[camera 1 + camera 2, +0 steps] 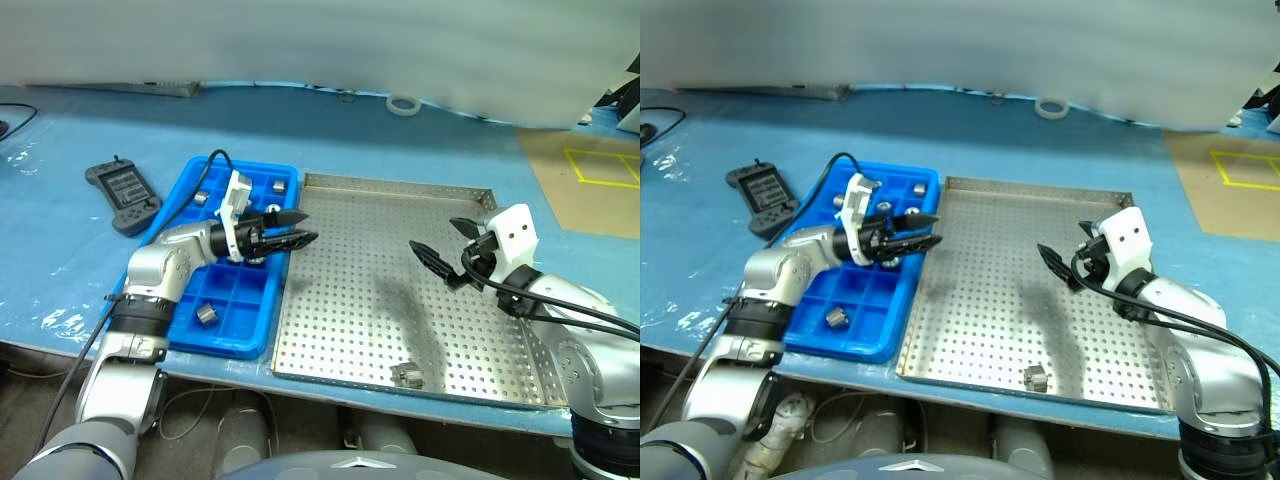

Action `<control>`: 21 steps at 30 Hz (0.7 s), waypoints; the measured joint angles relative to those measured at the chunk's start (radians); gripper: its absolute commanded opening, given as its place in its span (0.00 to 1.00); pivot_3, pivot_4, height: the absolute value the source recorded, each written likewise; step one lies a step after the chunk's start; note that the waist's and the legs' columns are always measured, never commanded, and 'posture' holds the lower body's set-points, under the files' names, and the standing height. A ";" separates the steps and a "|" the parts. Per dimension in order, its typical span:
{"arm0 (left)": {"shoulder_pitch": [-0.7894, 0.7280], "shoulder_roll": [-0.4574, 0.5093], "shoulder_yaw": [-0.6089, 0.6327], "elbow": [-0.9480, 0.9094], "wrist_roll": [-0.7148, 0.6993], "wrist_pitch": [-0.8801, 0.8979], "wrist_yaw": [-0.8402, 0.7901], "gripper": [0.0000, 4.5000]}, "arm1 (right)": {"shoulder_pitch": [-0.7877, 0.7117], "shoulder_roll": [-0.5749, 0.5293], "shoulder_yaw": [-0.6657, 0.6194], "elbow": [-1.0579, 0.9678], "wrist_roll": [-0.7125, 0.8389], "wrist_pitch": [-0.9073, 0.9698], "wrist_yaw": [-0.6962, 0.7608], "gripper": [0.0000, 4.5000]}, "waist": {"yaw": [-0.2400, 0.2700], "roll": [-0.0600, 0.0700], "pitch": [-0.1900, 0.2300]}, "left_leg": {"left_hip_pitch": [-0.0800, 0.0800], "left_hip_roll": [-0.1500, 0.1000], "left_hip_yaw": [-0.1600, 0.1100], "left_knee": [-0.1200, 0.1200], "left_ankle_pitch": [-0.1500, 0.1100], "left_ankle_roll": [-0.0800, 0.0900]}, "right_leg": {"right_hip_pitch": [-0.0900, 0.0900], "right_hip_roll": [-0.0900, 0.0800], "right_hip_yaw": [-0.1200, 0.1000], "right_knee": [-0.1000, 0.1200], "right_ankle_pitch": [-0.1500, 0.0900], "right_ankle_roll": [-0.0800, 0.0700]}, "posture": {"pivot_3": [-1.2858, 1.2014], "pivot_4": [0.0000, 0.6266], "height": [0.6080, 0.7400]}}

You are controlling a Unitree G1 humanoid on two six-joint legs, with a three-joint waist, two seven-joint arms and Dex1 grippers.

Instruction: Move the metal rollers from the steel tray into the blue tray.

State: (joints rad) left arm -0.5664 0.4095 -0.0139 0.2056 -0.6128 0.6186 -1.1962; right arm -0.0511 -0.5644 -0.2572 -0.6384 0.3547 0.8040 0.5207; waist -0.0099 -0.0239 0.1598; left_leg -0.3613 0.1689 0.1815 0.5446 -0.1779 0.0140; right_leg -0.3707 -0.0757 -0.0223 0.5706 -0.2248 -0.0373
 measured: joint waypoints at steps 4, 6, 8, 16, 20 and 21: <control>0.081 -0.004 0.005 -0.099 -0.008 0.037 0.056 0.89 | 0.072 -0.029 -0.009 -0.090 -0.003 0.005 -0.022 0.99 | 0.002 0.001 0.000 | 0.001 0.000 0.000 0.000 0.000 0.000 | 0.002 0.000 0.000 -0.001 -0.001 0.001 | 0.38 0.24 1.00; 0.120 -0.014 0.010 -0.147 -0.024 0.056 0.088 0.89 | 0.099 -0.030 -0.014 -0.102 -0.010 0.009 -0.045 0.99 | -0.001 0.001 0.000 | 0.000 0.000 0.000 0.000 0.000 0.000 | 0.001 -0.001 0.000 -0.001 -0.001 0.001 | 0.38 0.24 1.00; 0.162 -0.033 0.011 -0.196 -0.044 0.075 0.119 0.89 | 0.104 -0.031 -0.031 -0.104 -0.017 0.016 -0.073 0.99 | -0.005 0.001 0.000 | 0.000 0.000 0.000 0.000 0.000 0.000 | 0.000 0.000 0.001 -0.001 -0.001 0.001 | 0.38 0.24 1.00; 0.177 -0.068 0.014 -0.265 -0.083 0.088 0.201 0.89 | 0.018 -0.056 -0.007 -0.081 -0.036 0.009 -0.092 0.99 | -0.004 0.002 -0.001 | -0.001 0.000 0.000 -0.002 0.000 0.000 | -0.001 0.000 0.000 -0.002 -0.002 0.003 | 0.41 0.24 1.00; 0.142 -0.069 0.025 -0.263 -0.086 0.076 0.213 0.89 | -0.033 -0.059 0.021 -0.024 -0.036 -0.003 -0.079 0.99 | 0.001 0.002 -0.001 | -0.002 -0.001 0.000 -0.002 0.000 0.000 | -0.001 0.000 0.000 -0.002 -0.001 0.001 | 0.41 0.24 1.00; 0.134 -0.069 0.029 -0.262 -0.087 0.072 0.216 0.89 | -0.040 -0.067 0.025 -0.016 -0.034 -0.004 -0.068 0.99 | 0.001 0.002 -0.001 | -0.002 -0.001 0.000 -0.002 0.000 0.000 | -0.001 0.000 0.000 -0.002 -0.001 0.001 | 0.41 0.24 1.00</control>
State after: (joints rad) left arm -0.4323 0.3406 0.0156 -0.0562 -0.7003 0.6904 -0.9798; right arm -0.0907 -0.6316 -0.2320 -0.6542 0.3209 0.7999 0.4523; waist -0.0091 -0.0216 0.1592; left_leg -0.3637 0.1682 0.1811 0.5430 -0.1781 0.0142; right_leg -0.3719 -0.0759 -0.0221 0.5684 -0.2254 -0.0361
